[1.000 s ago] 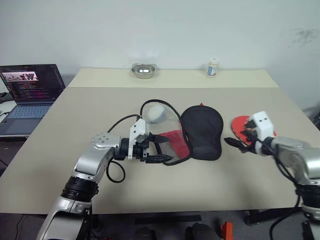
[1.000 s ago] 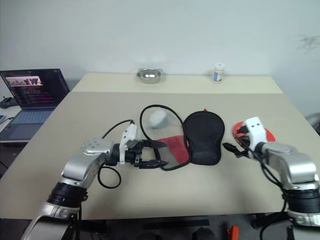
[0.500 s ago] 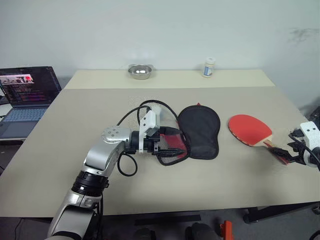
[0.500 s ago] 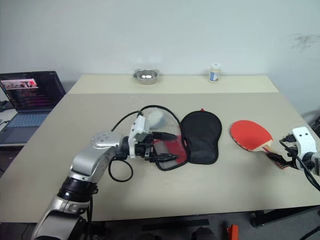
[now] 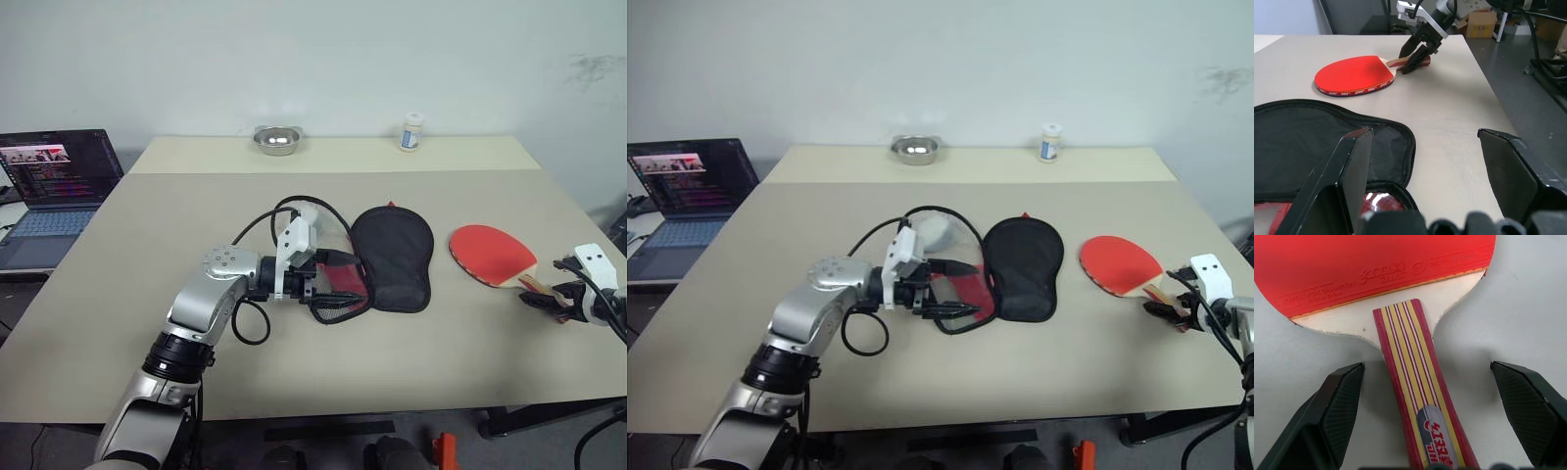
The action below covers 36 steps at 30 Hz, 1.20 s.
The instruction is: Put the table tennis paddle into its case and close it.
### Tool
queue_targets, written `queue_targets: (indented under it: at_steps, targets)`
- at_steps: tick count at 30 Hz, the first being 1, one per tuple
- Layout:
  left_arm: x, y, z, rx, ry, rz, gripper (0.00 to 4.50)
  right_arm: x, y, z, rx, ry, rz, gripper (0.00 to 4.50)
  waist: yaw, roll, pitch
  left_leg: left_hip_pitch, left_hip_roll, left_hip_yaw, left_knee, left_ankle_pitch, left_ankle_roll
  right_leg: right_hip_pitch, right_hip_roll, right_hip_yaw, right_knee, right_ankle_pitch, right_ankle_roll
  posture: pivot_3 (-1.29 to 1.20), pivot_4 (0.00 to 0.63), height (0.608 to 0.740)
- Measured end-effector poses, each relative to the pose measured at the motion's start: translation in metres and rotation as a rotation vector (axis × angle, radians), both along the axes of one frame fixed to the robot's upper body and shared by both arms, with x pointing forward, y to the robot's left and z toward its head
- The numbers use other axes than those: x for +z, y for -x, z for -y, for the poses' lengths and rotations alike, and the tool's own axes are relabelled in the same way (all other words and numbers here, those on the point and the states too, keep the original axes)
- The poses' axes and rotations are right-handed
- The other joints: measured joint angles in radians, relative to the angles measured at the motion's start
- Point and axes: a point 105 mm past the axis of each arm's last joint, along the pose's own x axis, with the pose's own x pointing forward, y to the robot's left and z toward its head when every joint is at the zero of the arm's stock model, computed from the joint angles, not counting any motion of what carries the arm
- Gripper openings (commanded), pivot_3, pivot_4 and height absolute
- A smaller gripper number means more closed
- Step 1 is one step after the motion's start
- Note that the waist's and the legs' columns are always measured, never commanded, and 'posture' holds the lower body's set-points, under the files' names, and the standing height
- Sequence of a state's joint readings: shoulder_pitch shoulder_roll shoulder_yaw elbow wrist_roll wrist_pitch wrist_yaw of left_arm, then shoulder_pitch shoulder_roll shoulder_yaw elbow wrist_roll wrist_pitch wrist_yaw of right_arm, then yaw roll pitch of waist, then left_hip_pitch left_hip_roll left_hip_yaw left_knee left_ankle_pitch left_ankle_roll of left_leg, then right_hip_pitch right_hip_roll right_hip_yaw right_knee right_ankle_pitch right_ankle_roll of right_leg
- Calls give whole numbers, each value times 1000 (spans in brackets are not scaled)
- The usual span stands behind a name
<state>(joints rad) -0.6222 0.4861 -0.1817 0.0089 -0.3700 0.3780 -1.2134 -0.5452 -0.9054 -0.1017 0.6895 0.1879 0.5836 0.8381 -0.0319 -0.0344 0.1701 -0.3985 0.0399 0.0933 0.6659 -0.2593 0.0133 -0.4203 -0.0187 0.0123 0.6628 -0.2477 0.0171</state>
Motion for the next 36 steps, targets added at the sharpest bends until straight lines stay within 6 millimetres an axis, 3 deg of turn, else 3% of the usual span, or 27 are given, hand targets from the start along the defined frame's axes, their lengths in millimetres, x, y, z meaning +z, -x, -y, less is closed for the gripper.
queue_targets:
  at_steps: [4, 16, 20, 22, 30, 34, 36]
  targets:
    - [0, 0, 0, 0, 2, 6, 3733, 0, -3, -5, 10, -21, 18, 2597, -1, 0, 0, 0, 1, 0, 0, 1, -2, 0, 0, 0, 1, 0, 0, 0, 150, 740]
    - [-5, -4, -2, 13, -4, -10, 3733, 0, -17, -16, 20, -18, 58, 2597, -10, 0, 0, 1, 1, 0, 0, 2, -4, 0, 0, 1, 1, 1, 0, 0, 150, 740]
    - [-5, -4, -2, 13, -8, 8, 3733, 0, -20, -19, 13, -18, 58, 1387, -12, 0, 0, 2, 1, 1, 0, 2, -4, 0, 0, 1, 2, 1, 0, 0, 150, 740]
    - [-5, -4, -2, 13, -8, 9, 3733, 0, -21, -19, -8, -19, 56, 1049, -12, 0, 0, 2, 1, 0, 0, 2, -4, 1, 0, 1, 1, 1, 0, 0, 150, 740]
    - [-5, -4, -2, 16, -8, 10, 3733, 4, -23, -23, -76, -34, 55, 1049, -8, 0, 0, 1, 1, 0, 0, 2, -4, 0, 0, 1, 1, 1, 1, 0, 150, 740]
    - [-7, -5, -8, 33, -14, 7, 3733, 29, -22, -39, -86, -47, 102, 1049, -8, 4, 2, -1, 1, 1, -1, 2, -4, -3, 0, 1, 2, 3, -3, 0, 150, 740]
    - [-6, -8, -15, 58, -15, 9, 3733, 53, -22, -59, -42, -57, 161, 1049, -9, 5, 2, -2, 2, 1, -2, 2, -4, -4, 0, 1, 2, 3, -3, 0, 150, 740]
